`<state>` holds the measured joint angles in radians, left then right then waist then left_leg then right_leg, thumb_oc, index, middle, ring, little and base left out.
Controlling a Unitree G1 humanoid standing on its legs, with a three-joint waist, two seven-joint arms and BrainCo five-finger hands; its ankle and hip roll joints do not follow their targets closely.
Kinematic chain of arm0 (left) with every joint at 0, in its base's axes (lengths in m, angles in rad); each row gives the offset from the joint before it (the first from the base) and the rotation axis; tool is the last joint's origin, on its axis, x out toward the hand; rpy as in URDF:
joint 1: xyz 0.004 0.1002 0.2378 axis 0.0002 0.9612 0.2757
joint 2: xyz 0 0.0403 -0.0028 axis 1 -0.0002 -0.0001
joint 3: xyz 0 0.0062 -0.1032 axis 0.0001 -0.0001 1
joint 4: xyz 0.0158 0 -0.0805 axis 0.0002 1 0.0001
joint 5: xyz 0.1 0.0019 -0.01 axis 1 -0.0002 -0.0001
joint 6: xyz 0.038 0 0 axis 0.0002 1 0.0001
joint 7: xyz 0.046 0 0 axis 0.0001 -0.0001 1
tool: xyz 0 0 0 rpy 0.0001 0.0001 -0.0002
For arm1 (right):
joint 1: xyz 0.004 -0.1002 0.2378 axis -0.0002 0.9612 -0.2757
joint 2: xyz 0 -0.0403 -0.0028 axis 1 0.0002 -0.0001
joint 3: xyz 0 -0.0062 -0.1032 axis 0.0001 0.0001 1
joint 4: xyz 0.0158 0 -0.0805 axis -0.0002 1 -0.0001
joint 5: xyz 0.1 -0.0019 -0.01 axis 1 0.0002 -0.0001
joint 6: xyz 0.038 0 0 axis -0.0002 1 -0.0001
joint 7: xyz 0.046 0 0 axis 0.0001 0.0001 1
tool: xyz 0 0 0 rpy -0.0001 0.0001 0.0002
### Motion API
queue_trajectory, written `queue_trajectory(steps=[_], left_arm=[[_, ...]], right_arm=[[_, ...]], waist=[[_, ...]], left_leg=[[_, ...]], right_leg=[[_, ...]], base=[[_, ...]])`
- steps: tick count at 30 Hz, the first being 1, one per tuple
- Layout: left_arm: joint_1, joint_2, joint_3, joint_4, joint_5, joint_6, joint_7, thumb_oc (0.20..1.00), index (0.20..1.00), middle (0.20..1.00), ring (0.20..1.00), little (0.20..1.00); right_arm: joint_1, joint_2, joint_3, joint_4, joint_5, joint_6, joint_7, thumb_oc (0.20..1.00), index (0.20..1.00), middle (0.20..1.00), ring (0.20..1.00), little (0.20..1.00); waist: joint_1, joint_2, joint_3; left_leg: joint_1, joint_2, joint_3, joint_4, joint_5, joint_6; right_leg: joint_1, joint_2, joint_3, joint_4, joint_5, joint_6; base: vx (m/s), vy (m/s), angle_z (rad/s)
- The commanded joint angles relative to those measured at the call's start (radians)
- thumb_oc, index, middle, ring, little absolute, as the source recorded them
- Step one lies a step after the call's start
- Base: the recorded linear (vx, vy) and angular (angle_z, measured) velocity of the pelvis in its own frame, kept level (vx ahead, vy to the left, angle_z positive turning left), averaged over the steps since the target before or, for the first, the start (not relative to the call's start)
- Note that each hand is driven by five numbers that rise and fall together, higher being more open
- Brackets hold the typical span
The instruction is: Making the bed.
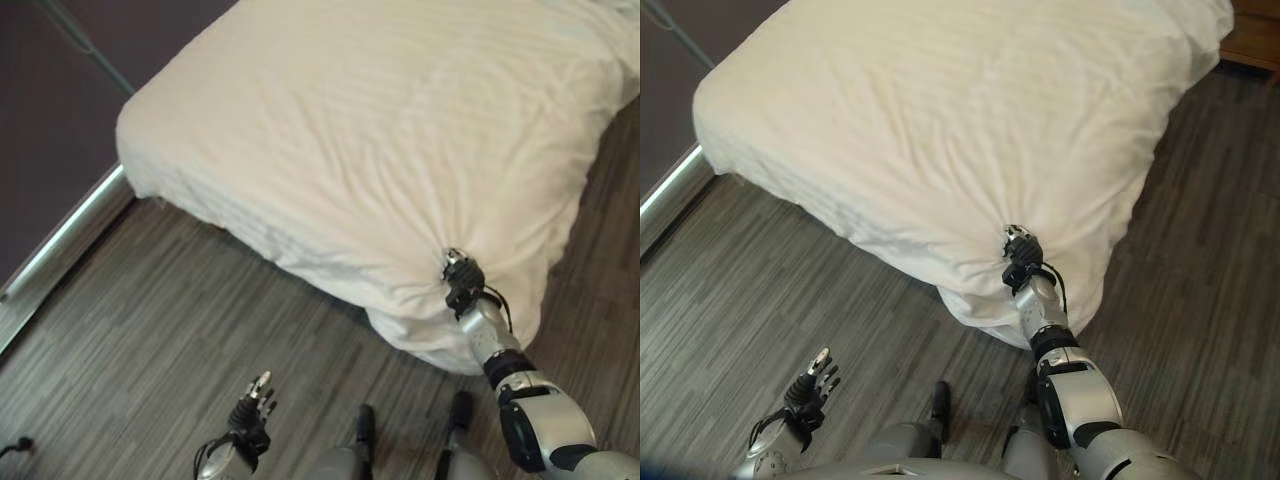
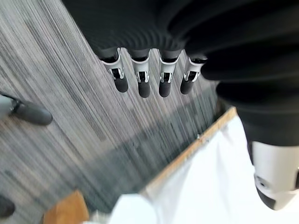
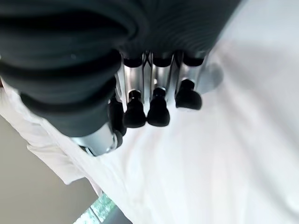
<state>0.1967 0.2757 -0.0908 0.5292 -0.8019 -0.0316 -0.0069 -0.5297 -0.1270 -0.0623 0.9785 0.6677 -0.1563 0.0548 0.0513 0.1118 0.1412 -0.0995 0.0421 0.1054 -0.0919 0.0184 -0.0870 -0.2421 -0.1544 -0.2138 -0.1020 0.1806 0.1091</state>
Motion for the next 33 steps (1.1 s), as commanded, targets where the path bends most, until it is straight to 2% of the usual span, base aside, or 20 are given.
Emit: queue_trajectory(steps=[1, 2, 3, 6, 11, 15, 16, 19, 20, 21, 22, 23, 24, 26, 28, 29, 30, 31, 32, 33], left_arm=[[-0.038, -0.032, 0.025, -0.016, 0.040, -0.011, -0.012, 1.000, 1.000, 1.000, 1.000, 1.000], [-0.038, -0.032, 0.025, -0.016, 0.040, -0.011, -0.012, 1.000, 1.000, 1.000, 1.000, 1.000], [-0.036, -0.026, 0.023, -0.067, 0.042, -0.008, -0.008, 1.000, 1.000, 1.000, 1.000, 1.000], [-0.033, -0.029, 0.034, -0.092, 0.045, -0.006, -0.006, 1.000, 1.000, 1.000, 1.000, 1.000], [-0.027, -0.038, 0.045, -0.133, 0.027, -0.007, -0.013, 1.000, 1.000, 1.000, 1.000, 1.000], [-0.017, -0.061, 0.094, -0.246, -0.111, -0.027, -0.018, 1.000, 1.000, 1.000, 1.000, 1.000], [0.005, -0.057, 0.150, -0.396, -0.157, -0.070, -0.008, 1.000, 1.000, 1.000, 1.000, 1.000], [-0.124, -0.032, 0.155, -0.390, -0.085, -0.117, 0.053, 1.000, 1.000, 1.000, 1.000, 1.000], [-0.186, -0.010, 0.226, -0.470, 0.014, -0.173, 0.099, 1.000, 1.000, 1.000, 1.000, 1.000], [-0.186, -0.010, 0.228, -0.472, 0.016, -0.172, 0.100, 1.000, 1.000, 1.000, 1.000, 1.000], [-0.198, -0.014, 0.246, -0.473, 0.049, -0.181, 0.123, 1.000, 1.000, 1.000, 1.000, 1.000], [-0.182, -0.005, 0.292, -0.451, 0.136, -0.197, 0.180, 1.000, 1.000, 1.000, 1.000, 1.000], [-0.172, 0.006, 0.316, -0.436, 0.189, -0.203, 0.206, 1.000, 1.000, 1.000, 1.000, 1.000], [-0.146, 0.017, 0.337, -0.442, 0.210, -0.210, 0.194, 1.000, 1.000, 1.000, 1.000, 1.000], [-0.142, 0.017, 0.337, -0.444, 0.211, -0.209, 0.194, 1.000, 1.000, 1.000, 1.000, 1.000], [-0.105, 0.072, 0.354, -0.511, 0.404, -0.188, 0.226, 1.000, 1.000, 1.000, 1.000, 1.000], [-0.116, 0.071, 0.332, -0.498, 0.441, -0.180, 0.227, 1.000, 1.000, 1.000, 1.000, 1.000], [-0.119, 0.072, 0.330, -0.496, 0.442, -0.181, 0.228, 1.000, 1.000, 1.000, 1.000, 1.000], [-0.054, 0.073, 0.344, -0.665, 0.428, -0.156, 0.181, 1.000, 1.000, 1.000, 1.000, 1.000], [-0.007, 0.063, 0.297, -0.662, 0.486, -0.141, 0.182, 1.000, 1.000, 1.000, 1.000, 1.000]], right_arm=[[0.411, -0.141, -0.150, 0.387, -0.011, 0.183, -0.176, 0.200, 0.200, 0.200, 0.200, 0.200], [0.411, -0.141, -0.150, 0.387, -0.011, 0.183, -0.176, 0.200, 0.200, 0.200, 0.200, 0.200], [0.469, -0.188, -0.227, 0.394, 0.015, 0.179, -0.189, 0.200, 0.200, 0.200, 0.200, 0.200], [0.534, -0.222, -0.291, 0.377, 0.036, 0.170, -0.181, 0.200, 0.200, 0.200, 0.200, 0.200], [0.546, -0.237, -0.322, 0.346, 0.070, 0.150, -0.179, 0.200, 0.200, 0.200, 0.200, 0.200], [0.525, -0.249, -0.325, 0.306, 0.094, 0.132, -0.174, 0.200, 0.200, 0.200, 0.200, 0.200], [0.510, -0.256, -0.286, 0.248, 0.066, 0.116, -0.171, 1.000, 1.000, 1.000, 1.000, 1.000], [0.499, -0.241, -0.215, 0.149, 0.023, 0.081, -0.178, 1.000, 1.000, 1.000, 1.000, 1.000], [0.493, -0.262, -0.135, -0.007, -0.086, 0.051, -0.188, 1.000, 1.000, 1.000, 1.000, 1.000], [0.493, -0.260, -0.135, -0.010, -0.087, 0.052, -0.190, 1.000, 1.000, 1.000, 1.000, 1.000], [0.492, -0.259, -0.103, -0.055, -0.133, 0.045, -0.186, 1.000, 1.000, 1.000, 1.000, 1.000], [0.504, -0.296, -0.034, -0.193, -0.312, 0.043, -0.217, 1.000, 1.000, 1.000, 1.000, 1.000], [0.526, -0.331, -0.012, -0.291, -0.424, 0.047, -0.222, 1.000, 1.000, 1.000, 1.000, 1.000], [0.576, -0.360, -0.024, -0.425, -0.508, 0.052, -0.206, 1.000, 1.000, 1.000, 1.000, 1.000], [0.583, -0.359, -0.026, -0.434, -0.511, 0.057, -0.206, 1.000, 1.000, 1.000, 1.000, 1.000], [0.674, -0.359, -0.119, -0.708, -0.662, 0.042, -0.230, 1.000, 1.000, 1.000, 1.000, 1.000], [0.670, -0.334, -0.116, -0.745, -0.664, 0.029, -0.226, 1.000, 1.000, 1.000, 1.000, 1.000], [0.672, -0.332, -0.118, -0.749, -0.665, 0.030, -0.226, 1.000, 1.000, 1.000, 1.000, 1.000], [0.688, -0.316, -0.143, -0.839, -0.683, 0.038, -0.215, 1.000, 1.000, 1.000, 1.000, 1.000], [0.685, -0.266, -0.125, -0.901, -0.702, 0.036, -0.233, 1.000, 1.000, 1.000, 1.000, 1.000]], waist=[[-0.049, 0.045, 0.066], [-0.049, 0.045, 0.066], [-0.089, 0.034, 0.058], [-0.136, 0.024, 0.042], [-0.161, 0.023, 0.023], [-0.164, 0.024, 0.007], [-0.152, 0.017, 0.009], [-0.159, -0.016, 0.020], [-0.139, -0.057, 0.027], [-0.141, -0.059, 0.026], [-0.125, -0.071, 0.021], [-0.103, -0.086, 0.006], [-0.104, -0.091, -0.003], [-0.122, -0.088, -0.025], [-0.119, -0.087, -0.025], [-0.163, -0.078, -0.047], [-0.174, -0.077, -0.047], [-0.172, -0.078, -0.047], [-0.169, -0.076, -0.039], [-0.144, -0.074, -0.021]], left_leg=[[-0.057, 0.051, 0.000, 0.005, 0.033, -0.003], [-0.057, 0.051, 0.000, 0.005, 0.033, -0.003], [-0.034, 0.065, 0.019, 0.005, 0.026, -0.007], [0.005, 0.085, 0.044, 0.005, 0.018, -0.013], [0.034, 0.104, 0.072, 0.005, 0.024, -0.018], [0.067, 0.120, 0.076, 0.005, 0.035, -0.027], [0.098, 0.113, 0.058, 0.005, 0.036, -0.021], [0.075, 0.093, 0.017, 0.108, 0.004, -0.021], [0.064, 0.039, -0.103, 0.254, -0.057, -0.021], [0.061, 0.037, -0.103, 0.256, -0.054, -0.020], [0.072, 0.003, -0.170, 0.307, -0.069, -0.020], [0.091, -0.038, -0.280, 0.337, -0.085, -0.002], [0.110, -0.037, -0.313, 0.300, -0.089, 0.003], [0.159, -0.005, -0.307, 0.207, -0.115, 0.021], [0.167, -0.002, -0.304, 0.197, -0.112, 0.021], [0.236, 0.022, -0.229, 0.018, -0.121, 0.041], [0.239, 0.014, -0.219, 0.005, -0.125, 0.048], [0.238, 0.014, -0.218, 0.005, -0.124, 0.048], [0.232, 0.004, -0.196, 0.005, -0.127, 0.059], [0.227, -0.004, -0.180, 0.005, -0.121, 0.073]], right_leg=[[0.089, -0.002, 0.039, 0.015, -0.177, 0.002], [0.089, -0.002, 0.039, 0.015, -0.177, 0.002], [0.099, 0.007, 0.059, 0.015, -0.184, 0.001], [0.124, 0.021, 0.088, 0.015, -0.196, -0.001], [0.139, 0.038, 0.112, 0.015, -0.198, -0.007], [0.175, 0.054, 0.112, 0.015, -0.215, -0.016], [0.190, 0.064, 0.124, 0.015, -0.224, -0.020], [0.190, 0.063, 0.144, 0.015, -0.208, -0.027], [0.185, 0.062, 0.169, 0.015, -0.183, -0.035], [0.182, 0.060, 0.169, 0.015, -0.180, -0.034], [0.183, 0.069, 0.189, 0.015, -0.171, -0.033], [0.176, 0.084, 0.247, 0.015, -0.150, -0.026], [0.169, 0.087, 0.278, 0.015, -0.136, -0.022], [0.164, 0.094, 0.290, 0.015, -0.130, -0.015], [0.166, 0.096, 0.292, 0.015, -0.131, -0.015], [0.136, 0.088, 0.258, 0.015, -0.100, 0.002], [0.126, 0.089, 0.255, 0.015, -0.091, 0.011], [0.125, 0.089, 0.256, 0.015, -0.090, 0.012], [0.108, 0.090, 0.250, 0.015, -0.069, 0.024], [0.086, 0.081, 0.172, 0.042, -0.065, 0.028]], base=[[0.03, -0.034, -0.31], [0.01, -0.056, -0.43], [0.03, -0.092, -0.35], [0.03, -0.081, -0.42], [0.00, -0.080, -0.64], [0.00, -0.072, -0.23], [-0.03, -0.060, 0.09], [-0.10, -0.108, -0.12], [-0.10, -0.048, -0.23], [-0.08, -0.059, -0.19], [-0.05, 0.024, -0.65], [-0.09, 0.073, -0.84], [-0.06, 0.087, -1.12], [-0.06, 0.105, -1.18], [-0.11, 0.116, -0.59], [-0.19, 0.194, -0.32], [-0.19, 0.195, -0.11], [-0.13, 0.064, 0.15], [-0.22, 0.031, -0.07], [-0.41, 0.015, -0.78]])
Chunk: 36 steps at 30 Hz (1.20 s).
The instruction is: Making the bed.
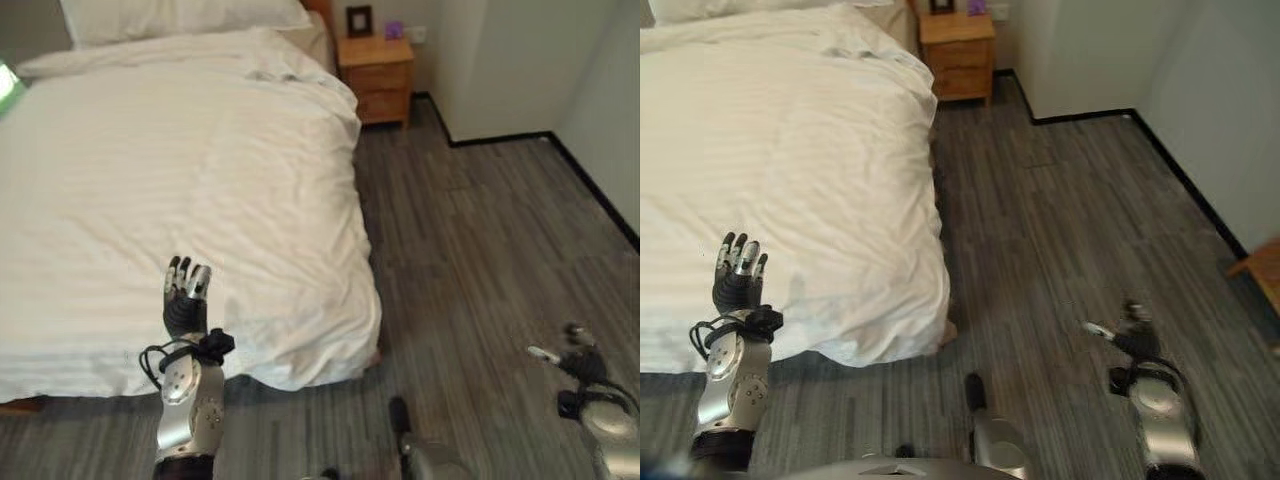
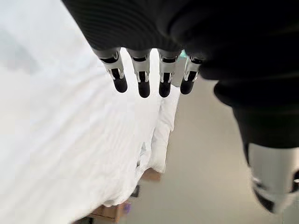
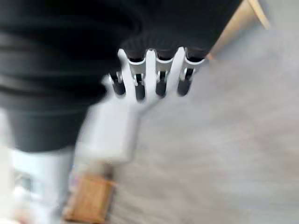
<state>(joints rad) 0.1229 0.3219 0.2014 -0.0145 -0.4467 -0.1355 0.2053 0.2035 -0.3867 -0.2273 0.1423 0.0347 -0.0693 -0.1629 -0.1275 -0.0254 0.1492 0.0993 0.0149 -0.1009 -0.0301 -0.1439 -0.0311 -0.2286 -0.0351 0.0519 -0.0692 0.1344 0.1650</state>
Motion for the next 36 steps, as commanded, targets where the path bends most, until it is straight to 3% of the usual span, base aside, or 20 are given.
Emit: queue_trajectory(steps=[1, 2, 4, 7, 10, 11, 15, 17, 18, 19, 20, 21, 22, 26, 27, 28, 30, 31, 34, 36], left_arm=[[0.120, 0.009, -0.039, -0.157, 0.195, -0.037, -0.080, 1.000, 1.000, 1.000, 1.000, 1.000], [0.131, 0.017, -0.068, -0.164, 0.208, -0.035, -0.094, 1.000, 1.000, 1.000, 1.000, 1.000], [0.139, 0.018, -0.088, -0.163, 0.208, -0.035, -0.111, 1.000, 1.000, 1.000, 1.000, 1.000], [0.104, 0.015, -0.191, -0.144, 0.156, -0.022, -0.142, 1.000, 1.000, 1.000, 1.000, 1.000], [0.082, 0.037, -0.270, -0.147, 0.131, -0.017, -0.171, 1.000, 1.000, 1.000, 1.000, 1.000], [0.093, 0.044, -0.307, -0.142, 0.129, -0.013, -0.194, 1.000, 1.000, 1.000, 1.000, 1.000], [0.099, 0.043, -0.322, -0.121, 0.128, -0.016, -0.198, 1.000, 1.000, 1.000, 1.000, 1.000], [0.098, 0.044, -0.332, -0.123, 0.114, -0.006, -0.186, 1.000, 1.000, 1.000, 1.000, 1.000], [0.093, 0.046, -0.335, -0.124, 0.101, -0.002, -0.177, 1.000, 1.000, 1.000, 1.000, 1.000], [0.057, 0.047, -0.364, -0.112, 0.087, -0.003, -0.158, 1.000, 1.000, 1.000, 1.000, 1.000], [0.055, 0.047, -0.364, -0.111, 0.087, -0.004, -0.158, 1.000, 1.000, 1.000, 1.000, 1.000], [0.047, 0.034, -0.375, -0.107, 0.082, -0.003, -0.150, 1.000, 1.000, 1.000, 1.000, 1.000], [0.053, 0.021, -0.381, -0.106, 0.063, -0.005, -0.146, 1.000, 1.000, 1.000, 1.000, 1.000], [0.070, 0.014, -0.388, -0.111, 0.022, -0.006, -0.160, 1.000, 1.000, 1.000, 1.000, 1.000], [0.080, 0.012, -0.385, -0.108, 0.032, -0.005, -0.157, 1.000, 1.000, 1.000, 1.000, 1.000], [0.080, 0.012, -0.385, -0.108, 0.032, -0.004, -0.157, 1.000, 1.000, 1.000, 1.000, 1.000], [0.096, 0.005, -0.380, -0.106, 0.031, 0.000, -0.157, 1.000, 1.000, 1.000, 1.000, 1.000], [0.108, -0.009, -0.369, -0.100, 0.054, 0.007, -0.138, 1.000, 1.000, 1.000, 1.000, 1.000], [0.105, -0.015, -0.357, -0.093, 0.073, 0.009, -0.116, 1.000, 1.000, 1.000, 1.000, 1.000], [0.117, -0.013, -0.342, -0.076, 0.099, 0.004, -0.094, 1.000, 1.000, 1.000, 1.000, 1.000]], right_arm=[[-0.029, 0.007, 0.060, -0.170, -0.110, -0.082, 0.020, 1.000, 1.000, 1.000, 1.000, 1.000], [-0.015, 0.019, 0.066, -0.202, -0.111, -0.087, 0.031, 1.000, 1.000, 1.000, 1.000, 1.000], [-0.001, 0.023, 0.083, -0.198, -0.104, -0.092, 0.047, 1.000, 1.000, 1.000, 1.000, 1.000], [-0.015, 0.006, 0.147, -0.155, -0.141, -0.078, 0.052, 1.000, 1.000, 1.000, 1.000, 1.000], [-0.023, 0.012, 0.177, -0.140, -0.147, -0.069, 0.052, 1.000, 1.000, 1.000, 1.000, 1.000], [-0.026, 0.008, 0.190, -0.140, -0.159, -0.064, 0.057, 1.000, 1.000, 1.000, 1.000, 1.000], [-0.010, 0.001, 0.202, -0.149, -0.164, -0.070, 0.052, 1.000, 1.000, 1.000, 1.000, 1.000], [-0.017, -0.012, 0.227, -0.148, -0.132, -0.074, 0.048, 1.000, 1.000, 1.000, 1.000, 1.000], [-0.022, -0.021, 0.235, -0.155, -0.122, -0.074, 0.045, 1.000, 1.000, 1.000, 1.000, 1.000], [-0.037, -0.055, 0.243, -0.178, -0.118, -0.079, 0.038, 1.000, 1.000, 1.000, 1.000, 1.000], [-0.038, -0.055, 0.242, -0.178, -0.118, -0.079, 0.038, 1.000, 1.000, 1.000, 1.000, 1.000], [-0.040, -0.070, 0.245, -0.178, -0.132, -0.072, 0.039, 1.000, 1.000, 1.000, 1.000, 1.000], [-0.045, -0.078, 0.251, -0.168, -0.145, -0.066, 0.034, 1.000, 1.000, 1.000, 1.000, 1.000], [-0.063, -0.076, 0.260, -0.156, -0.146, -0.065, 0.033, 1.000, 1.000, 1.000, 1.000, 1.000], [-0.068, -0.078, 0.271, -0.148, -0.153, -0.066, 0.032, 1.000, 1.000, 1.000, 1.000, 1.000], [-0.068, -0.078, 0.271, -0.147, -0.153, -0.066, 0.032, 1.000, 1.000, 1.000, 1.000, 1.000], [-0.073, -0.083, 0.279, -0.141, -0.171, -0.064, 0.032, 1.000, 1.000, 1.000, 1.000, 1.000], [-0.067, -0.084, 0.263, -0.152, -0.178, -0.065, 0.020, 1.000, 1.000, 1.000, 1.000, 1.000], [-0.062, -0.074, 0.252, -0.164, -0.173, -0.063, 0.013, 1.000, 1.000, 1.000, 1.000, 1.000], [-0.041, -0.041, 0.252, -0.195, -0.207, -0.054, 0.015, 1.000, 1.000, 1.000, 1.000, 1.000]], waist=[[0.065, 0.071, -0.002], [0.085, 0.072, 0.008], [0.091, 0.074, 0.014], [0.121, 0.095, 0.036], [0.141, 0.112, 0.033], [0.135, 0.088, 0.023], [0.126, 0.085, 0.005], [0.122, 0.070, 0.019], [0.136, 0.057, 0.036], [0.170, 0.026, 0.098], [0.167, 0.029, 0.097], [0.187, 0.013, 0.110], [0.206, 0.011, 0.113], [0.231, 0.010, 0.106], [0.244, 0.027, 0.087], [0.244, 0.026, 0.086], [0.265, 0.045, 0.066], [0.270, 0.051, 0.049], [0.273, 0.038, 0.033], [0.279, -0.010, -0.003]], left_leg=[[0.027, 0.024, 0.080, -0.057, 0.036, 0.025], [0.026, 0.024, 0.113, -0.057, 0.043, 0.029], [0.027, 0.027, 0.132, -0.056, 0.046, 0.032], [0.022, 0.043, 0.193, -0.025, 0.034, 0.051], [0.028, 0.061, 0.240, -0.022, 0.016, 0.045], [0.023, 0.066, 0.286, -0.021, 0.031, 0.037], [0.034, 0.104, 0.297, 0.011, 0.005, 0.017], [-0.036, 0.194, 0.278, 0.303, 0.105, -0.024], [-0.082, 0.202, 0.247, 0.414, 0.156, -0.018], [-0.204, 0.169, 0.154, 0.596, 0.207, 0.004], [-0.210, 0.170, 0.149, 0.603, 0.204, 0.003], [-0.299, 0.094, 0.077, 0.663, 0.154, 0.005], [-0.340, 0.023, 0.049, 0.644, 0.114, 0.004], [-0.381, -0.036, 0.061, 0.476, 0.100, 0.016], [-0.376, -0.062, 0.094, 0.259, 0.133, 0.028], [-0.372, -0.063, 0.095, 0.246, 0.143, 0.028], [-0.379, -0.073, 0.117, 0.080, 0.240, 0.021], [-0.407, -0.058, 0.206, -0.021, 0.287, 0.008], [-0.414, -0.036, 0.298, -0.039, 0.303, 0.007], [-0.360, -0.053, 0.317, -0.057, 0.301, 0.050]], right_leg=[[0.057, -0.058, -0.218, 0.073, -0.065, -0.035], [0.057, -0.085, -0.293, 0.111, -0.093, -0.046], [0.060, -0.095, -0.313, 0.130, -0.106, -0.054], [0.082, -0.173, -0.377, 0.212, -0.136, -0.054], [0.115, -0.236, -0.419, 0.242, -0.140, -0.017], [0.151, -0.205, -0.414, 0.159, -0.129, -0.021], [0.175, -0.154, -0.382, 0.115, -0.167, -0.018], [0.236, -0.072, -0.339, 0.029, -0.178, -0.076], [0.263, -0.053, -0.320, 0.009, -0.185, -0.094], [0.285, -0.049, -0.305, -0.017, -0.171, -0.132], [0.283, -0.047, -0.309, -0.016, -0.171, -0.132], [0.287, -0.061, -0.282, -0.018, -0.185, -0.128], [0.296, -0.065, -0.259, -0.018, -0.187, -0.123], [0.306, -0.062, -0.238, -0.018, -0.200, -0.106], [0.332, -0.038, -0.242, -0.018, -0.228, -0.093], [0.329, -0.040, -0.241, -0.018, -0.226, -0.093], [0.360, -0.012, -0.241, -0.018, -0.250, -0.088], [0.402, 0.005, -0.256, -0.018, -0.283, -0.081], [0.451, -0.004, -0.270, -0.018, -0.306, -0.069], [0.499, -0.035, -0.327, 0.005, -0.288, -0.036]], base=[[-0.44, -0.031, -1.55], [-0.39, -0.046, -1.60], [-0.17, -0.035, -1.41], [-0.17, -0.113, -0.65], [0.00, -0.210, -1.14], [0.16, -0.225, -1.84], [0.18, -0.269, -1.08], [0.28, -0.514, -0.40], [0.07, -0.553, -1.31], [0.00, -0.386, -1.51], [0.00, -0.299, -1.74], [0.15, -0.074, -0.91], [0.15, -0.071, -0.55], [0.28, -0.032, -0.38], [0.28, 0.032, -0.33], [0.45, 0.044, -0.19], [0.43, 0.044, 0.07], [0.42, 0.051, 0.05], [0.52, 0.101, 0.12], [0.59, 0.136, 0.31]])
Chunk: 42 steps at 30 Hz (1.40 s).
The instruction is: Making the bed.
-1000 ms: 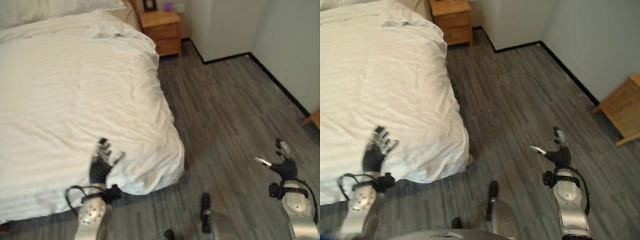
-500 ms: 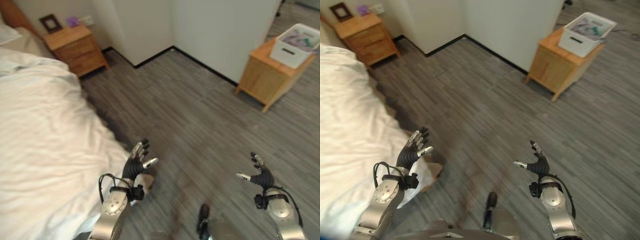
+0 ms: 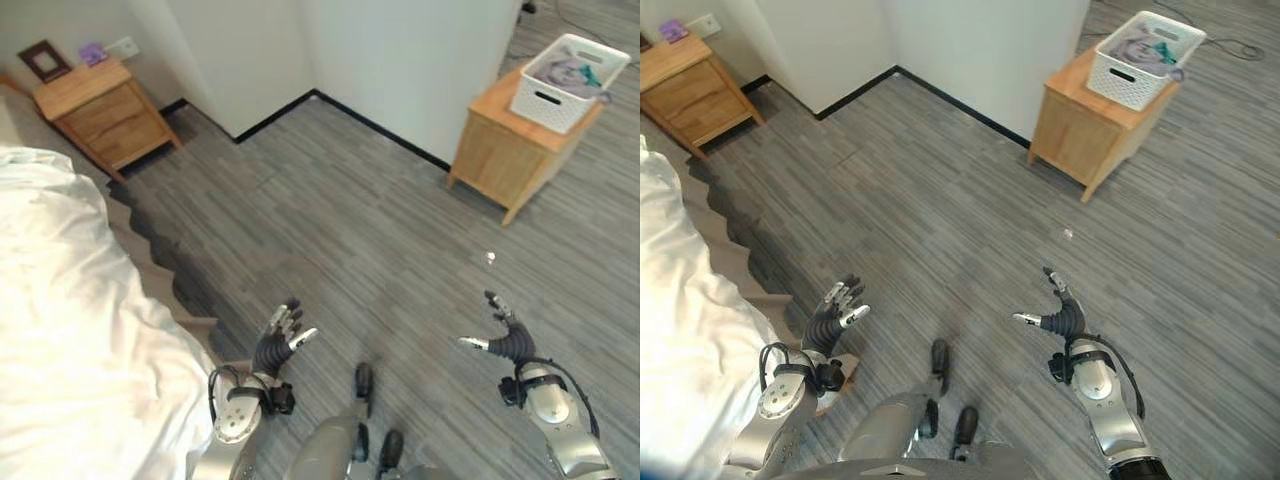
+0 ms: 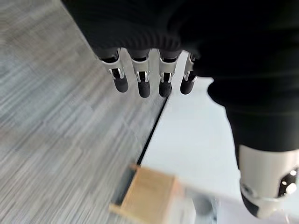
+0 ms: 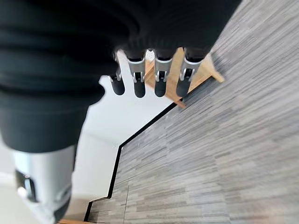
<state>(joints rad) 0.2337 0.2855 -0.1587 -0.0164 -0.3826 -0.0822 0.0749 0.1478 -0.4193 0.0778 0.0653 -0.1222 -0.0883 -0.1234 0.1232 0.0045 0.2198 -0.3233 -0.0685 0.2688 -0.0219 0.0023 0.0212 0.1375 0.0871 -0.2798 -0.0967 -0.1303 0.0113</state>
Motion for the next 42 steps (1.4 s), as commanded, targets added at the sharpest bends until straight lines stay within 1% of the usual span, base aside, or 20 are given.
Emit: queue_trajectory(steps=[1, 2, 4, 7, 9, 10, 11, 13, 14, 15, 17, 20, 25, 26, 27, 28, 29, 38, 39, 42], left_arm=[[0.007, 0.024, 0.018, -0.075, 0.035, -0.050, 0.037, 1.000, 1.000, 1.000, 1.000, 1.000], [0.018, 0.026, 0.021, -0.066, 0.027, -0.044, 0.041, 1.000, 1.000, 1.000, 1.000, 1.000], [0.018, 0.051, 0.042, -0.066, 0.035, -0.023, 0.064, 1.000, 1.000, 1.000, 1.000, 1.000], [0.013, 0.079, 0.066, -0.097, 0.074, -0.022, 0.092, 1.000, 1.000, 1.000, 1.000, 1.000], [-0.001, 0.088, 0.075, -0.101, 0.097, -0.024, 0.111, 1.000, 1.000, 1.000, 1.000, 1.000], [-0.011, 0.093, 0.079, -0.100, 0.099, -0.025, 0.119, 1.000, 1.000, 1.000, 1.000, 1.000], [-0.033, 0.096, 0.087, -0.098, 0.091, -0.033, 0.135, 1.000, 1.000, 1.000, 1.000, 1.000], [-0.039, 0.096, 0.093, -0.101, 0.083, -0.035, 0.136, 1.000, 1.000, 1.000, 1.000, 1.000], [-0.042, 0.094, 0.101, -0.096, 0.074, -0.035, 0.138, 1.000, 1.000, 1.000, 1.000, 1.000], [-0.043, 0.093, 0.106, -0.097, 0.070, -0.034, 0.136, 1.000, 1.000, 1.000, 1.000, 1.000], [-0.055, 0.082, 0.110, -0.072, 0.035, -0.035, 0.135, 1.000, 1.000, 1.000, 1.000, 1.000], [-0.029, 0.066, 0.141, -0.070, 0.037, -0.039, 0.129, 1.000, 1.000, 1.000, 1.000, 1.000], [0.023, 0.008, 0.179, -0.055, -0.019, -0.040, 0.124, 1.000, 1.000, 1.000, 1.000, 1.000], [0.018, -0.002, 0.174, -0.054, -0.031, -0.033, 0.121, 1.000, 1.000, 1.000, 1.000, 1.000], [-0.012, -0.004, 0.164, -0.044, -0.041, -0.021, 0.118, 1.000, 1.000, 1.000, 1.000, 1.000], [-0.012, -0.004, 0.164, -0.044, -0.041, -0.021, 0.118, 1.000, 1.000, 1.000, 1.000, 1.000], [0.003, -0.013, 0.162, -0.029, -0.029, -0.021, 0.125, 1.000, 1.000, 1.000, 1.000, 1.000], [0.002, -0.012, 0.153, -0.055, 0.029, -0.013, 0.128, 1.000, 1.000, 1.000, 1.000, 1.000], [-0.095, 0.011, 0.125, 0.180, 0.124, 0.012, 0.121, 1.000, 1.000, 1.000, 1.000, 1.000], [-0.102, 0.019, 0.125, 0.154, 0.147, 0.009, 0.132, 1.000, 1.000, 1.000, 1.000, 1.000]], right_arm=[[0.016, -0.008, -0.053, -0.119, -0.050, -0.034, -0.025, 1.000, 1.000, 1.000, 1.000, 1.000], [0.015, 0.000, -0.047, -0.119, -0.064, -0.030, -0.027, 1.000, 1.000, 1.000, 1.000, 1.000], [0.016, 0.002, -0.038, -0.118, -0.084, -0.024, -0.023, 1.000, 1.000, 1.000, 1.000, 1.000], [0.009, -0.014, -0.038, -0.135, -0.102, -0.020, -0.026, 1.000, 1.000, 1.000, 1.000, 1.000], [-0.005, -0.012, -0.041, -0.139, -0.097, -0.021, -0.038, 1.000, 1.000, 1.000, 1.000, 1.000], [-0.010, -0.015, -0.049, -0.138, -0.090, -0.021, -0.044, 1.000, 1.000, 1.000, 1.000, 1.000], [-0.026, -0.017, -0.052, -0.151, -0.061, -0.024, -0.044, 1.000, 1.000, 1.000, 1.000, 1.000], [-0.038, -0.017, -0.048, -0.147, -0.050, -0.024, -0.044, 1.000, 1.000, 1.000, 1.000, 1.000], [-0.052, -0.015, -0.043, -0.142, -0.041, -0.023, -0.046, 1.000, 1.000, 1.000, 1.000, 1.000], [-0.057, -0.012, -0.043, -0.145, -0.037, -0.017, -0.046, 1.000, 1.000, 1.000, 1.000, 1.000], [-0.064, 0.003, -0.020, -0.130, -0.026, -0.006, -0.044, 1.000, 1.000, 1.000, 1.000, 1.000], [-0.053, 0.010, -0.014, -0.129, -0.045, 0.002, -0.023, 1.000, 1.000, 1.000, 1.000, 1.000], [-0.030, 0.042, 0.011, -0.079, 0.041, 0.003, 0.017, 1.000, 1.000, 1.000, 1.000, 1.000], [-0.021, 0.035, -0.005, -0.079, 0.045, 0.001, 0.007, 1.000, 1.000, 1.000, 1.000, 1.000], [-0.023, 0.036, -0.031, -0.085, 0.053, 0.006, -0.011, 1.000, 1.000, 1.000, 1.000, 1.000], [-0.023, 0.036, -0.031, -0.085, 0.053, 0.006, -0.011, 1.000, 1.000, 1.000, 1.000, 1.000], [-0.005, 0.052, -0.038, -0.069, 0.063, 0.007, -0.018, 1.000, 1.000, 1.000, 1.000, 1.000], [0.024, 0.091, -0.035, -0.031, 0.093, 0.026, -0.006, 1.000, 1.000, 1.000, 1.000, 1.000], [-0.147, 0.101, 0.017, 0.213, 0.169, 0.058, -0.043, 1.000, 1.000, 1.000, 1.000, 1.000], [-0.171, 0.088, 0.024, 0.220, 0.131, 0.063, -0.059, 1.000, 1.000, 1.000, 1.000, 1.000]], waist=[[0.027, -0.042, -0.074], [0.036, -0.068, -0.083], [0.039, -0.096, -0.072], [0.020, -0.074, -0.049], [0.007, -0.055, -0.035], [-0.001, -0.048, -0.027], [-0.016, -0.036, -0.009], [-0.028, -0.030, -0.004], [-0.045, -0.034, -0.007], [-0.056, -0.037, -0.006], [-0.096, -0.046, -0.016], [-0.086, -0.045, -0.039], [-0.081, -0.052, -0.039], [-0.089, -0.049, -0.031], [-0.119, -0.041, -0.028], [-0.118, -0.041, -0.028], [-0.135, -0.027, -0.049], [-0.158, -0.018, -0.091], [-0.152, -0.023, -0.066], [-0.148, -0.026, -0.076]], left_leg=[[0.063, 0.028, -0.054, -0.065, 0.154, -0.001], [0.085, 0.015, -0.058, -0.065, 0.137, 0.017], [0.159, -0.019, -0.096, -0.065, 0.082, 0.059], [0.226, -0.018, -0.161, -0.065, 0.046, 0.078], [0.253, -0.005, -0.223, -0.065, 0.022, 0.075], [0.268, 0.006, -0.256, -0.065, 0.016, 0.069], [0.306, 0.028, -0.329, -0.065, 0.004, 0.046], [0.316, 0.038, -0.364, -0.065, 0.003, 0.034], [0.334, 0.042, -0.408, -0.065, -0.013, 0.020], [0.349, 0.042, -0.435, -0.065, -0.019, 0.011], [0.379, 0.044, -0.550, -0.065, -0.035, -0.005], [0.390, 0.053, -0.586, -0.055, -0.055, -0.021], [0.366, 0.043, -0.567, 0.086, -0.111, -0.039], [0.332, 0.050, -0.483, 0.118, -0.106, -0.043], [0.279, 0.080, -0.279, 0.090, -0.074, -0.035], [0.279, 0.080, -0.279, 0.089, -0.074, -0.035], [0.305, 0.110, -0.193, 0.035, -0.065, -0.041], [0.361, 0.121, -0.220, -0.065, -0.021, -0.056], [0.320, 0.058, -0.219, 0.074, -0.072, -0.032], [0.331, 0.041, -0.262, 0.055, -0.073, -0.028]], right_leg=[[0.134, -0.159, 0.003, 0.033, -0.024, 0.118], [0.119, -0.188, -0.009, 0.121, 0.011, 0.145], [0.010, -0.263, 0.006, 0.463, 0.260, 0.238], [-0.074, -0.274, 0.028, 0.654, 0.335, 0.225], [-0.165, -0.279, 0.006, 0.715, 0.274, 0.192], [-0.203, -0.282, -0.010, 0.710, 0.237, 0.178], [-0.271, -0.267, -0.017, 0.604, 0.126, 0.136], [-0.280, -0.250, -0.014, 0.540, 0.107, 0.122], [-0.291, -0.209, 0.045, 0.388, 0.089, 0.112], [-0.279, -0.191, 0.092, 0.303, 0.096, 0.117], [-0.290, -0.139, 0.359, 0.144, 0.131, 0.123], [-0.266, -0.174, 0.321, 0.103, 0.175, 0.128], [-0.204, -0.194, 0.273, 0.073, 0.170, 0.109], [-0.178, -0.211, 0.226, 0.061, 0.165, 0.107], [-0.158, -0.228, 0.163, 0.044, 0.159, 0.109], [-0.159, -0.228, 0.163, 0.044, 0.159, 0.109], [-0.137, -0.224, 0.119, 0.037, 0.138, 0.108], [-0.101, -0.225, 0.062, 0.050, 0.119, 0.102], [-0.088, -0.161, 0.170, 0.061, 0.097, 0.065], [-0.084, -0.163, 0.160, 0.063, 0.095, 0.067]], base=[[0.36, 0.123, 0.45], [0.46, 0.190, 0.43], [0.53, 0.234, 0.28], [0.40, 0.155, 0.55], [0.40, 0.057, 1.49], [0.50, -0.136, 2.16], [0.37, -0.131, 1.62], [0.32, -0.186, 1.53], [0.42, -0.239, 1.86], [0.49, -0.292, 1.92], [0.50, -0.272, 1.88], [0.30, -0.343, 1.81], [0.14, -0.226, 0.68], [-0.13, -0.115, 0.30], [-0.13, -0.116, 0.41], [-0.09, -0.107, 1.42], [0.06, -0.027, 1.54], [0.04, -0.018, 0.27], [0.01, 0.007, 0.08], [0.01, 0.046, -0.14]])
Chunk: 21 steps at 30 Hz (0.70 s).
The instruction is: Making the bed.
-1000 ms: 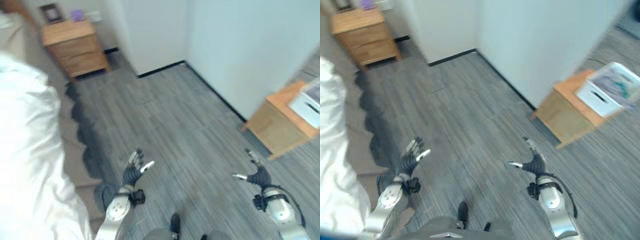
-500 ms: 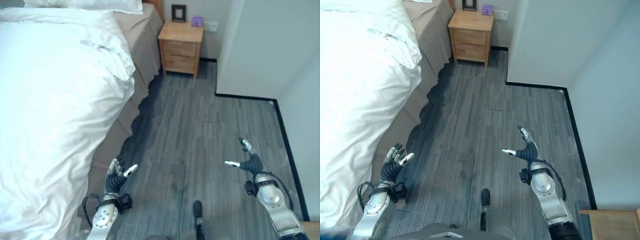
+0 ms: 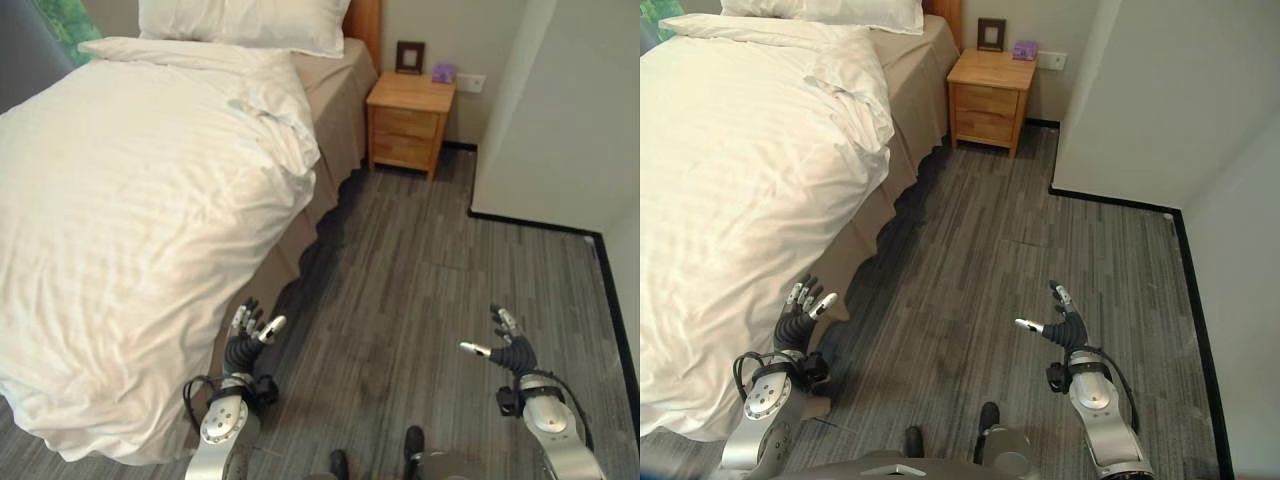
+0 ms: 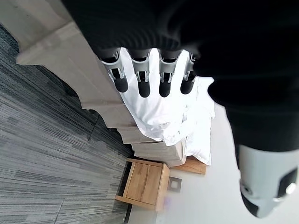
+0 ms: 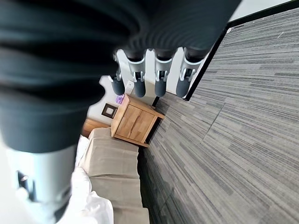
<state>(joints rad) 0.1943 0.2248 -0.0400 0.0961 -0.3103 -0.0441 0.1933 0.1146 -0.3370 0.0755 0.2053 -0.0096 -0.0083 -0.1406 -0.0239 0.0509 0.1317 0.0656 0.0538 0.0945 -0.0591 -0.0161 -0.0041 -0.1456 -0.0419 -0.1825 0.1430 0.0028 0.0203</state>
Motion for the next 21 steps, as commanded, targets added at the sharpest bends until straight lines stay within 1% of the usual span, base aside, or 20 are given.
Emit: queue_trajectory(steps=[1, 2, 3, 4, 5, 7, 8, 10, 11, 12, 13, 14, 15, 16, 17, 18, 19, 20, 21], left_arm=[[-0.063, 0.083, 0.010, 0.024, 0.093, -0.030, 0.023, 1.000, 1.000, 1.000, 1.000, 1.000], [-0.059, 0.075, 0.023, 0.011, 0.085, -0.041, 0.050, 1.000, 1.000, 1.000, 1.000, 1.000], [-0.059, 0.075, 0.023, 0.011, 0.085, -0.041, 0.050, 1.000, 1.000, 1.000, 1.000, 1.000], [-0.070, 0.077, 0.047, -0.028, 0.069, -0.046, 0.085, 1.000, 1.000, 1.000, 1.000, 1.000], [-0.070, 0.076, 0.047, -0.030, 0.069, -0.045, 0.085, 1.000, 1.000, 1.000, 1.000, 1.000], [-0.073, 0.088, 0.057, -0.053, 0.079, -0.056, 0.089, 1.000, 1.000, 1.000, 1.000, 1.000], [-0.079, 0.108, 0.063, -0.054, 0.113, -0.052, 0.091, 1.000, 1.000, 1.000, 1.000, 1.000], [-0.086, 0.114, 0.056, -0.049, 0.109, -0.049, 0.096, 1.000, 1.000, 1.000, 1.000, 1.000], [-0.091, 0.114, 0.053, -0.053, 0.103, -0.049, 0.093, 1.000, 1.000, 1.000, 1.000, 1.000], [-0.090, 0.114, 0.053, -0.053, 0.102, -0.049, 0.093, 1.000, 1.000, 1.000, 1.000, 1.000], [-0.100, 0.121, 0.042, -0.066, 0.098, -0.050, 0.079, 1.000, 1.000, 1.000, 1.000, 1.000], [-0.106, 0.128, 0.044, -0.067, 0.099, -0.049, 0.073, 1.000, 1.000, 1.000, 1.000, 1.000], [-0.106, 0.128, 0.044, -0.066, 0.099, -0.049, 0.073, 1.000, 1.000, 1.000, 1.000, 1.000], [-0.120, 0.133, 0.057, -0.055, 0.093, -0.045, 0.073, 1.000, 1.000, 1.000, 1.000, 1.000], [-0.120, 0.132, 0.057, -0.055, 0.093, -0.045, 0.073, 1.000, 1.000, 1.000, 1.000, 1.000], [-0.125, 0.126, 0.064, -0.048, 0.090, -0.045, 0.084, 1.000, 1.000, 1.000, 1.000, 1.000], [-0.127, 0.122, 0.075, -0.039, 0.095, -0.050, 0.088, 1.000, 1.000, 1.000, 1.000, 1.000], [-0.126, 0.122, 0.076, -0.039, 0.095, -0.050, 0.088, 1.000, 1.000, 1.000, 1.000, 1.000], [-0.134, 0.126, 0.077, -0.036, 0.097, -0.054, 0.091, 1.000, 1.000, 1.000, 1.000, 1.000]], right_arm=[[-0.139, 0.010, 0.019, 0.065, 0.025, -0.024, -0.044, 1.000, 1.000, 1.000, 1.000, 1.000], [-0.141, 0.009, 0.027, 0.053, 0.008, -0.024, -0.045, 1.000, 1.000, 1.000, 1.000, 1.000], [-0.141, 0.009, 0.027, 0.053, 0.008, -0.024, -0.045, 1.000, 1.000, 1.000, 1.000, 1.000], [-0.155, 0.007, 0.024, -0.002, -0.019, -0.033, -0.050, 1.000, 1.000, 1.000, 1.000, 1.000], [-0.155, 0.007, 0.024, -0.004, -0.019, -0.032, -0.050, 1.000, 1.000, 1.000, 1.000, 1.000], [-0.161, 0.004, 0.027, -0.022, -0.045, -0.039, -0.056, 1.000, 1.000, 1.000, 1.000, 1.000], [-0.160, 0.009, 0.019, -0.043, -0.054, -0.044, -0.058, 1.000, 1.000, 1.000, 1.000, 1.000], [-0.151, 0.020, 0.006, -0.059, -0.031, -0.041, -0.062, 1.000, 1.000, 1.000, 1.000, 1.000], [-0.151, 0.021, 0.003, -0.066, -0.023, -0.042, -0.063, 1.000, 1.000, 1.000, 1.000, 1.000], [-0.150, 0.021, 0.003, -0.066, -0.022, -0.041, -0.063, 1.000, 1.000, 1.000, 1.000, 1.000], [-0.137, 0.020, -0.003, -0.076, 0.009, -0.051, -0.059, 1.000, 1.000, 1.000, 1.000, 1.000], [-0.135, 0.019, -0.007, -0.072, 0.018, -0.053, -0.064, 1.000, 1.000, 1.000, 1.000, 1.000], [-0.135, 0.019, -0.007, -0.071, 0.018, -0.054, -0.064, 1.000, 1.000, 1.000, 1.000, 1.000], [-0.141, 0.015, -0.013, -0.072, 0.017, -0.055, -0.078, 1.000, 1.000, 1.000, 1.000, 1.000], [-0.142, 0.014, -0.013, -0.072, 0.017, -0.055, -0.078, 1.000, 1.000, 1.000, 1.000, 1.000], [-0.144, 0.021, -0.008, -0.068, 0.020, -0.058, -0.080, 1.000, 1.000, 1.000, 1.000, 1.000], [-0.139, 0.027, -0.006, -0.067, 0.028, -0.061, -0.075, 1.000, 1.000, 1.000, 1.000, 1.000], [-0.139, 0.027, -0.006, -0.066, 0.028, -0.061, -0.075, 1.000, 1.000, 1.000, 1.000, 1.000], [-0.135, 0.025, -0.005, -0.068, 0.037, -0.065, -0.071, 1.000, 1.000, 1.000, 1.000, 1.000]], waist=[[0.001, -0.074, 0.008], [0.016, -0.077, 0.003], [0.016, -0.077, 0.002], [0.022, -0.067, 0.024], [0.024, -0.069, 0.024], [0.020, -0.063, 0.045], [0.019, -0.057, 0.052], [0.014, -0.057, 0.055], [0.008, -0.061, 0.054], [0.006, -0.058, 0.053], [-0.006, -0.072, 0.054], [-0.012, -0.081, 0.053], [-0.014, -0.077, 0.054], [-0.017, -0.086, 0.056], [-0.018, -0.084, 0.057], [-0.018, -0.091, 0.057], [-0.029, -0.090, 0.057], [-0.028, -0.088, 0.056], [-0.037, -0.090, 0.056]], left_leg=[[-0.051, -0.077, -0.081, 0.078, -0.051, -0.003], [-0.027, -0.086, -0.111, 0.047, -0.048, 0.014], [-0.028, -0.086, -0.111, 0.047, -0.048, 0.014], [-0.009, -0.074, -0.122, 0.008, -0.031, 0.031], [-0.009, -0.077, -0.121, 0.005, -0.029, 0.032], [0.023, -0.077, -0.133, -0.016, -0.031, 0.046], [0.047, -0.064, -0.139, -0.018, -0.042, 0.043], [0.063, -0.050, -0.151, -0.024, -0.053, 0.031], [0.068, -0.047, -0.157, -0.028, -0.058, 0.024], [0.069, -0.044, -0.159, -0.028, -0.059, 0.022], [0.081, -0.037, -0.176, -0.028, -0.077, 0.004], [0.089, -0.034, -0.182, -0.028, -0.085, -0.003], [0.092, -0.028, -0.185, -0.028, -0.089, -0.004], [0.119, -0.014, -0.186, -0.028, -0.113, -0.022], [0.121, -0.011, -0.187, -0.028, -0.115, -0.023], [0.141, -0.002, -0.179, -0.028, -0.125, -0.030], [0.181, 0.019, -0.179, -0.028, -0.148, -0.042], [0.183, 0.023, -0.178, -0.028, -0.150, -0.043], [0.205, 0.036, -0.185, -0.028, -0.161, -0.050]], right_leg=[[0.201, -0.034, 0.056, -0.180, -0.034, 0.061], [0.184, -0.037, 0.053, -0.118, -0.041, 0.068], [0.182, -0.037, 0.053, -0.117, -0.041, 0.068], [0.096, -0.035, 0.037, 0.097, -0.047, 0.096], [0.088, -0.038, 0.040, 0.111, -0.054, 0.097], [0.023, -0.064, 0.045, 0.246, -0.001, 0.138], [0.007, -0.102, 0.023, 0.271, 0.022, 0.130], [-0.015, -0.117, -0.002, 0.241, 0.015, 0.117], [-0.024, -0.109, 0.001, 0.193, 0.003, 0.109], [-0.020, -0.106, -0.003, 0.188, 0.002, 0.108], [-0.014, -0.097, -0.007, 0.056, 0.000, 0.101], [-0.022, -0.092, -0.007, -0.032, 0.013, 0.103], [-0.010, -0.085, -0.012, -0.049, 0.019, 0.102], [-0.025, -0.093, -0.052, -0.164, 0.076, 0.115], [-0.019, -0.089, -0.054, -0.172, 0.080, 0.114], [-0.044, -0.094, -0.086, -0.215, 0.101, 0.123], [-0.080, -0.087, -0.085, -0.230, 0.117, 0.133], [-0.079, -0.084, -0.086, -0.230, 0.116, 0.132], [-0.097, -0.085, -0.068, -0.230, 0.126, 0.136]], base=[[0.05, 0.056, -0.04], [0.05, 0.056, 0.04], [-0.01, 0.138, 0.07], [-0.04, 0.102, 0.01], [-0.04, 0.148, 0.01], [0.07, 0.085, 0.03], [0.20, 0.049, 0.07], [0.23, -0.014, 0.17], [0.16, -0.041, 0.30], [0.29, -0.094, 0.43], [0.31, -0.114, 0.46], [0.32, -0.114, 0.48], [0.39, -0.143, 0.55], [0.29, -0.102, 0.53], [0.43, -0.151, 0.46], [0.45, -0.141, 0.16], [0.46, -0.140, -0.04], [0.49, -0.156, -0.23], [0.34, -0.130, -0.21]])
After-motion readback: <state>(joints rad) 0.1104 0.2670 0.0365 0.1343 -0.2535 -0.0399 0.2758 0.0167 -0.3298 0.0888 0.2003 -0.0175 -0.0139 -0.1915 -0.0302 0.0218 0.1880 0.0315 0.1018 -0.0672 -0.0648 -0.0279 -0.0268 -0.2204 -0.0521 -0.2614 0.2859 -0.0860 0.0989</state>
